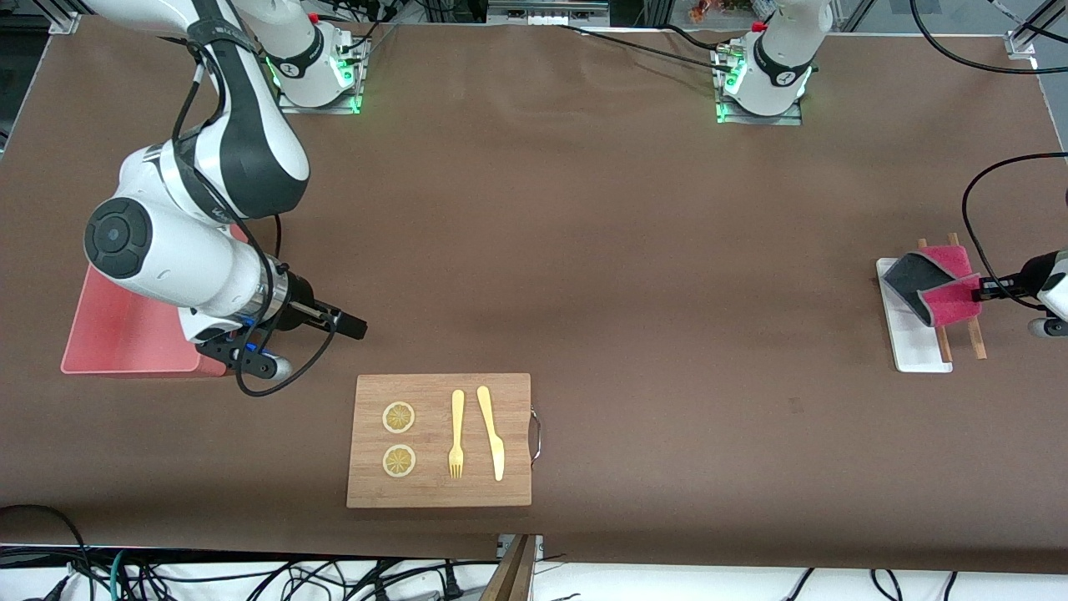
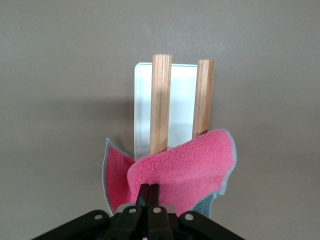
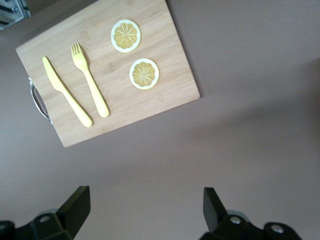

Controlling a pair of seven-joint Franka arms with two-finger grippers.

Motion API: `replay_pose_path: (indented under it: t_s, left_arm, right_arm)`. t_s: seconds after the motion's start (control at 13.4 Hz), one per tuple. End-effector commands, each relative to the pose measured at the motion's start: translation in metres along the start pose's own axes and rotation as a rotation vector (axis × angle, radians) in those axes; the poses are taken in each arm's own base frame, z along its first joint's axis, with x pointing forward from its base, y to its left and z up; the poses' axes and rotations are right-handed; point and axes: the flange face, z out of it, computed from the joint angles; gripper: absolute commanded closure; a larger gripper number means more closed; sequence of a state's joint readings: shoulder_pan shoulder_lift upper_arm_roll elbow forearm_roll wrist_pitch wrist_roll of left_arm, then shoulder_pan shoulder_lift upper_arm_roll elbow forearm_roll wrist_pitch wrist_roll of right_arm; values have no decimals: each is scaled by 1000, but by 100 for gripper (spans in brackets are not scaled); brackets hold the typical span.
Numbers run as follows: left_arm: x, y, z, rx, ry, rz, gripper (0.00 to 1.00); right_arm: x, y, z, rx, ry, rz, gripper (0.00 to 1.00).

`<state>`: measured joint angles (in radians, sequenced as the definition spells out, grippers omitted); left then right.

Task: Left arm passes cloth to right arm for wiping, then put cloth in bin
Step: 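Lift the cloth with the left gripper while the right gripper moves toward it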

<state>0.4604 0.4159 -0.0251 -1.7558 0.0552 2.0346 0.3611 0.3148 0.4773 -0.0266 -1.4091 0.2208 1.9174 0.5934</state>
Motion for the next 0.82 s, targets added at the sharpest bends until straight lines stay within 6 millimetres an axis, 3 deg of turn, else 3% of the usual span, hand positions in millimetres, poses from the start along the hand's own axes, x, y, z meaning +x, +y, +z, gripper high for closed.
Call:
replay_pose_path:
  t_s: [0.0, 0.22, 0.37, 0.52, 0.75]
  left_arm:
    - [2, 1, -48, -15, -36, 16, 100]
    - [-2, 5, -87, -34, -91, 15, 100]
    - [1, 26, -108, -37, -116, 33, 100]
    - [6, 61, -132, -42, -147, 33, 100]
    - [14, 129, -165, -40, -174, 13, 100]
  right_arm:
    - [-11, -24, 12, 33, 20, 58, 0]
    - [-21, -47, 26, 68, 46, 103, 0]
    - [-26, -64, 35, 130, 57, 164, 0]
    - [-36, -77, 41, 147, 64, 187, 0]
    - [-50, -94, 42, 169, 73, 210, 0]
